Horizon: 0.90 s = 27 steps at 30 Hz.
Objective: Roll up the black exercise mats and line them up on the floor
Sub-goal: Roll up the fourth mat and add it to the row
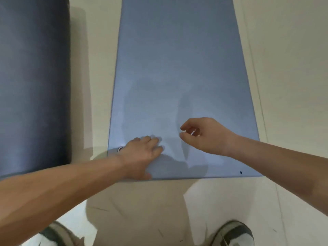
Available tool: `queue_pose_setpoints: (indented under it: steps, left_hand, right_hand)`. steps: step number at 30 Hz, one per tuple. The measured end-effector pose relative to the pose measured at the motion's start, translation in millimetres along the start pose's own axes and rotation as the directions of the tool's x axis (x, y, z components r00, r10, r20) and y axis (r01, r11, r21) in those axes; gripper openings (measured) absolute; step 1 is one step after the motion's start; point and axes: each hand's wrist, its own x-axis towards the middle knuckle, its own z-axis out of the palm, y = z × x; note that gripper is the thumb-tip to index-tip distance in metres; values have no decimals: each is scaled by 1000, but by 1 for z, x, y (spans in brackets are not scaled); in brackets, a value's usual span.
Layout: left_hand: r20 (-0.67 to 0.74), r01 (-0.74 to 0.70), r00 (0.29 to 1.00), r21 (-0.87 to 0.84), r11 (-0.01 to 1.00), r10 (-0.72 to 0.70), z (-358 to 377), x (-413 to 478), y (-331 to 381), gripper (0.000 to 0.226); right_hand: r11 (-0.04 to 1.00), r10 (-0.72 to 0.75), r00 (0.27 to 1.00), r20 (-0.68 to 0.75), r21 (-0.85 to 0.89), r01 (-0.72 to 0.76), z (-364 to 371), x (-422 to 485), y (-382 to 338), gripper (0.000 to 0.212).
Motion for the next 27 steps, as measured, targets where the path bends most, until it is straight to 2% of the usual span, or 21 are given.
queue_pose_setpoints:
  steps: [3,6,9,11,14,16,17,19,21,23,25,27]
  left_hand:
    - [23,4,1000,159,987,-8,32,6,12,113]
    - [42,-2,999,226,974,-8,37,8,17,122]
    - [35,10,999,247,969,-19,34,15,19,115]
    - [68,-8,998,233,972,-8,32,14,25,103]
    - [136,-24,991,103,994,9,24,8,24,86]
    - [184,27,983,-114,993,-6,-1,5,8,73]
    - [199,47,980,-227,973,-1,-14,3,-1,64]
    - [210,30,977,-332,943,42,-33,-3,-12,51]
    - [182,2,982,-288,958,52,-41,-10,-14,36]
    - [112,-28,992,-225,974,54,-46,-13,-12,22]
    - [94,-21,995,-223,975,43,-52,-14,-13,15]
    - [119,16,993,-259,966,16,-60,-18,-15,13]
  right_hand:
    - [993,84,996,14,77,-84,23,-4,50,22]
    - [970,133,990,55,199,-141,37,-10,76,21]
    - [968,123,988,95,206,-141,44,-9,92,23]
    - [963,120,985,124,227,-146,52,-12,99,35]
    - [994,3,983,181,107,-22,61,-21,99,67]
    - [994,-105,956,275,-9,112,65,-27,99,93]
    - [988,-121,944,305,-59,146,67,-31,101,100]
    - [965,-133,952,277,-181,187,74,-41,108,90]
    - [952,-134,976,173,-251,175,79,-48,115,69]
    - [964,-104,986,129,-229,132,69,-49,113,66]
    - [969,-110,983,145,-203,139,46,-41,107,65]
    - [973,-94,971,220,-188,136,16,-34,99,50]
